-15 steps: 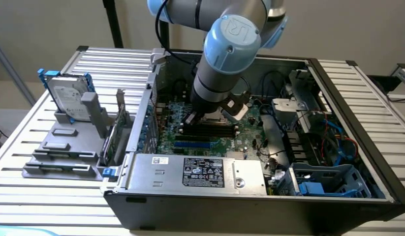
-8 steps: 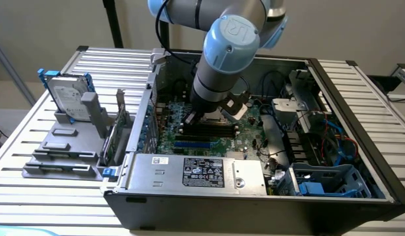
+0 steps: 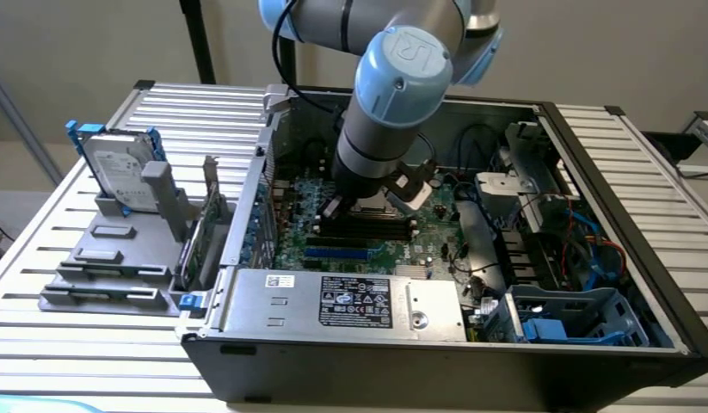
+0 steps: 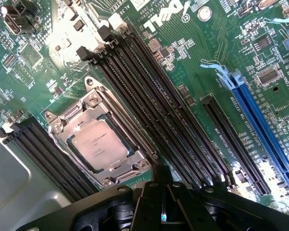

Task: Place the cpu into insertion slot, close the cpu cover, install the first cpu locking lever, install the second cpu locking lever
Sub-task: 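Install the second cpu locking lever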

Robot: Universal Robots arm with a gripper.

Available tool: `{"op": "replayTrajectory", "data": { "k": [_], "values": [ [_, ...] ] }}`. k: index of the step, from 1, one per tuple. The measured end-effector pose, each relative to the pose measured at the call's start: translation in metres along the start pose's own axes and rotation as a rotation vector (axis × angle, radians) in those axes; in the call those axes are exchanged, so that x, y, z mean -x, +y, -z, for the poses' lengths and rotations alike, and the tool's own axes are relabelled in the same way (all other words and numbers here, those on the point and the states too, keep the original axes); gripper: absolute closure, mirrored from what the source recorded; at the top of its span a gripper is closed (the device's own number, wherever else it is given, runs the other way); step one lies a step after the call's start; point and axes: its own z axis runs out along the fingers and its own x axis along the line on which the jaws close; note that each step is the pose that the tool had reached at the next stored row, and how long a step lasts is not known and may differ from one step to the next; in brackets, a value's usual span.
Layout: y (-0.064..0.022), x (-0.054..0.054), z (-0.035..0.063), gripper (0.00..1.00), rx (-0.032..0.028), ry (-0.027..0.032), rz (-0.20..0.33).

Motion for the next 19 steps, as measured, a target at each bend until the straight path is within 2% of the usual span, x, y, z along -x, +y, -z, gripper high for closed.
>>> {"op": "replayTrajectory", "data": {
  "k": [3, 6, 9, 15, 19],
  "values": [
    [-0.0003, 0.0, -0.0002, 0.89, 0.0017, -0.002, 0.0],
    [-0.0006, 0.0, 0.0001, 0.89, 0.0081, -0.0112, -0.001],
    [-0.0007, 0.0, -0.0001, 0.89, 0.013, -0.0174, -0.002],
    [-0.0053, -0.002, 0.0132, 0.89, 0.0127, -0.0192, -0.002],
    [-0.0114, -0.002, 0.0228, 0.89, 0.0124, -0.0198, -0.001]
  ]
}}
